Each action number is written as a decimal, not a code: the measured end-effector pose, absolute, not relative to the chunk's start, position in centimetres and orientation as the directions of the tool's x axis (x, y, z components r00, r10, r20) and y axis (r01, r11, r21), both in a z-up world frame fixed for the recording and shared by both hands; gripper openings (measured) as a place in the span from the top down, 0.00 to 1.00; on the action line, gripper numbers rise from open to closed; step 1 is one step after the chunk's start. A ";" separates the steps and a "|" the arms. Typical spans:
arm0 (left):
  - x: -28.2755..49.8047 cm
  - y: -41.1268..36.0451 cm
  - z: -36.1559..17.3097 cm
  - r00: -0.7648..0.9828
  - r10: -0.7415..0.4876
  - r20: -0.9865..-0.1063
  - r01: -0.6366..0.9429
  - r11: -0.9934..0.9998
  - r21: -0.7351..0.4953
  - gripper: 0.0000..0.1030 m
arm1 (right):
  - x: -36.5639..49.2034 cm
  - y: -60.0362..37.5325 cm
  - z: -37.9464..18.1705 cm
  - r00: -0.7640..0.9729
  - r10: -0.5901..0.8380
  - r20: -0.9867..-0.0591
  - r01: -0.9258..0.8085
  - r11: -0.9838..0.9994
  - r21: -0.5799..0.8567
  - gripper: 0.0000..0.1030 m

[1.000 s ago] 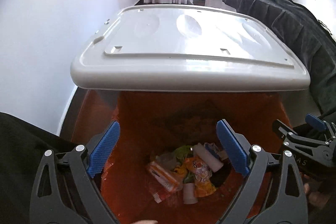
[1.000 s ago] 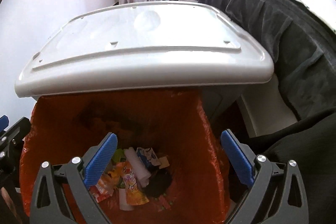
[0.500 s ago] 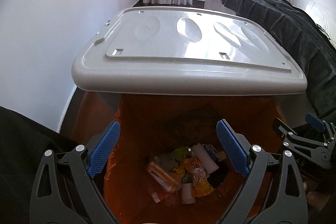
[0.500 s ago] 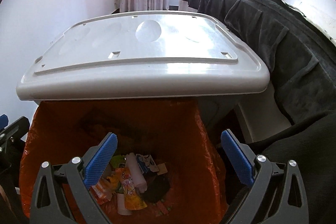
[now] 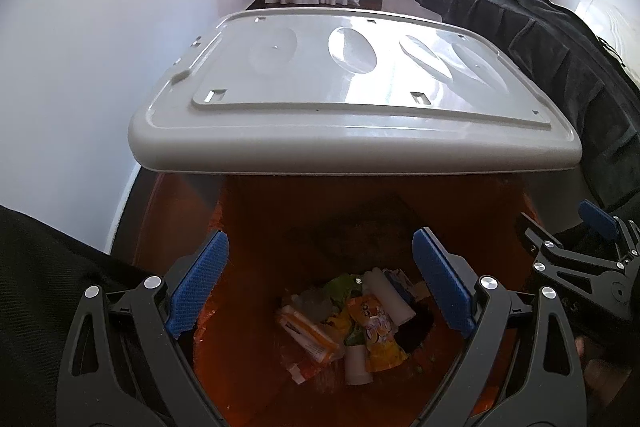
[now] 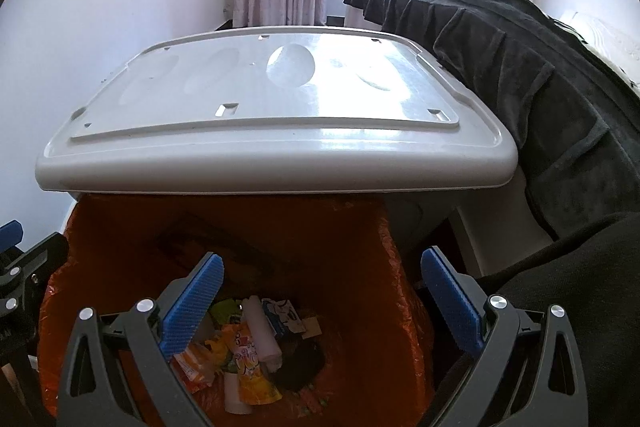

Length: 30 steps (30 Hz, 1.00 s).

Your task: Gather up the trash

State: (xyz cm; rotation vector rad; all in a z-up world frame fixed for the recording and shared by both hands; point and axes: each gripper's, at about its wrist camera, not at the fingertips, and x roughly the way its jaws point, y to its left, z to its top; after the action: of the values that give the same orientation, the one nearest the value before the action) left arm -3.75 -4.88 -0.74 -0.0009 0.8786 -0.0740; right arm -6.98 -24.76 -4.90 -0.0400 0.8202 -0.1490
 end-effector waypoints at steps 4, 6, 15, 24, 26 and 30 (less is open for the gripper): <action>-3.7 -5.0 -0.9 0.630 -0.065 -0.774 0.064 0.997 -0.031 0.12 | -6.9 -24.7 -4.9 0.669 -0.150 -0.728 0.117 0.988 -0.096 0.05; -3.7 -4.9 -0.8 0.629 -0.065 -0.775 0.063 0.997 -0.032 0.12 | -6.8 -24.6 -4.9 0.667 -0.150 -0.729 0.117 0.988 -0.097 0.05; -3.7 -5.1 -0.9 0.628 -0.070 -0.775 0.072 0.997 -0.031 0.12 | -6.6 -24.9 -5.0 0.663 -0.150 -0.734 0.120 0.988 -0.094 0.05; -3.8 -5.2 -0.9 0.629 -0.076 -0.773 0.080 0.996 -0.033 0.12 | -6.6 -25.0 -5.0 0.663 -0.147 -0.734 0.123 0.989 -0.088 0.05; -3.9 -5.2 -0.9 0.630 -0.076 -0.773 0.080 0.996 -0.032 0.12 | -6.6 -25.1 -5.1 0.662 -0.147 -0.735 0.126 0.988 -0.084 0.05; -3.9 -5.2 -0.9 0.630 -0.082 -0.772 0.081 0.996 -0.039 0.12 | -6.6 -25.2 -5.1 0.659 -0.146 -0.738 0.128 0.988 -0.081 0.05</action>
State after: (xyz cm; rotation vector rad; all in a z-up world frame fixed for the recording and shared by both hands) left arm -3.87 -5.21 -0.87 -0.0010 0.8838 -0.0931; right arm -6.64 -25.22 -5.12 -0.0222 0.8368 -0.1552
